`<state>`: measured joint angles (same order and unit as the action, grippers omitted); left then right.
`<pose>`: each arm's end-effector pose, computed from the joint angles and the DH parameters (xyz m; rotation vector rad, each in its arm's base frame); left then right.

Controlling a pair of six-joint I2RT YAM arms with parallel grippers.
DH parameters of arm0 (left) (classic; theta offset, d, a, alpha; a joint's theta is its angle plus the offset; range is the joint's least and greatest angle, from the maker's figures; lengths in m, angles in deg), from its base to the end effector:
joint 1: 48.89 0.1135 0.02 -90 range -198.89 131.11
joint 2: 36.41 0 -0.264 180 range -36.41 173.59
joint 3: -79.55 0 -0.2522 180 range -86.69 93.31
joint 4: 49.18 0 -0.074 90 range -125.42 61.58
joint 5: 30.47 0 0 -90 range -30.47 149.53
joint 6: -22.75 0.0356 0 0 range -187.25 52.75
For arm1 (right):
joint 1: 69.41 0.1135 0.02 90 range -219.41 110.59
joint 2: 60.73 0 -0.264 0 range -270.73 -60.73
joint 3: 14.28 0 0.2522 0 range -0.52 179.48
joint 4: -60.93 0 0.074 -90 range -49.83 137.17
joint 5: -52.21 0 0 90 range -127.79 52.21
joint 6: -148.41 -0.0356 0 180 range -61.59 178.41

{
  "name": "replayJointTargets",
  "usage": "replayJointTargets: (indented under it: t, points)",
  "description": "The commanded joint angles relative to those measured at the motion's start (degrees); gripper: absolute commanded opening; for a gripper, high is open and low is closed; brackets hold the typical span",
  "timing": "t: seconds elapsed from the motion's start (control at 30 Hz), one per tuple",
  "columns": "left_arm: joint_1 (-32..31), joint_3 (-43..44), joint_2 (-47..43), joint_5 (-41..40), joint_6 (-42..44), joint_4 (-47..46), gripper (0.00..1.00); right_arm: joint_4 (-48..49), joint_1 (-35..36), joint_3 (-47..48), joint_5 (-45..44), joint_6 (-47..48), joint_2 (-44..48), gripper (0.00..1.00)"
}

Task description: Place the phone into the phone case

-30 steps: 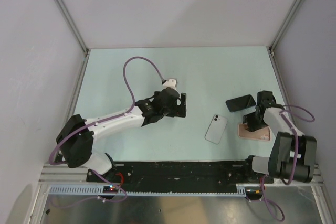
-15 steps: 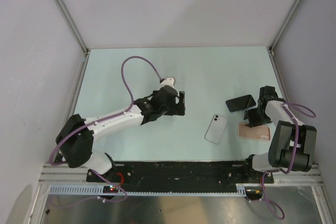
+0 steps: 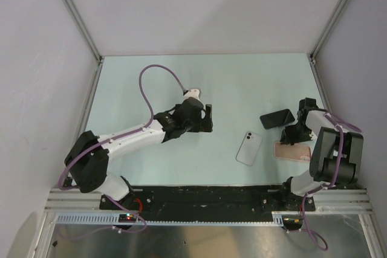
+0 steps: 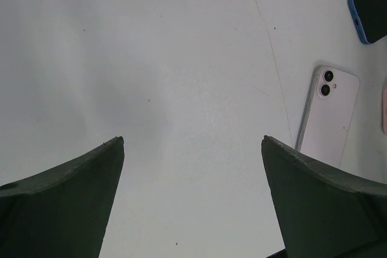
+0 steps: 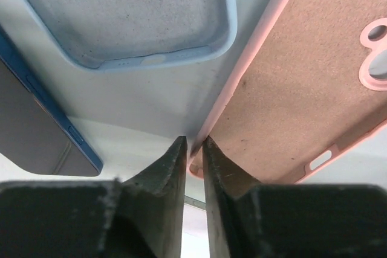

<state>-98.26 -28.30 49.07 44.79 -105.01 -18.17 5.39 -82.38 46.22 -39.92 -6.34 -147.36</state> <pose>0.2166 -0.2386 0.2427 0.1107 2.3569 -0.4627 0.2402 -0.0567 0.1576 1.8818 2.3290 0.0451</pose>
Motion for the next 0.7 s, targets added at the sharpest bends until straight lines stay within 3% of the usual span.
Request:
replayJointTargets:
  t: [0.0, 0.1, 0.37, 0.53, 0.67]
  points:
    - [0.8, 1.6, -0.5, 0.3, -1.4, -1.1, 0.98, -0.5, 0.2, 1.1, 1.2, -0.9, -2.0, 0.13]
    - [1.1, 1.5, -0.7, 0.3, -1.6, -1.1, 0.98, -2.3, 1.2, 0.9, 0.7, -0.1, -0.6, 0.02]
    - [2.1, 1.6, -0.9, 1.0, -2.2, -1.0, 0.98, -6.8, 8.0, -0.8, -1.2, -0.2, 14.2, 0.0]
    - [3.2, 1.0, -2.8, 1.2, -2.1, -0.8, 0.98, -6.2, 21.3, -0.3, -4.0, -2.3, 21.7, 0.0]
    - [5.3, -1.3, -6.9, -0.4, -3.4, 0.6, 0.98, -2.8, 34.4, 5.7, -11.4, 2.2, 19.5, 0.0]
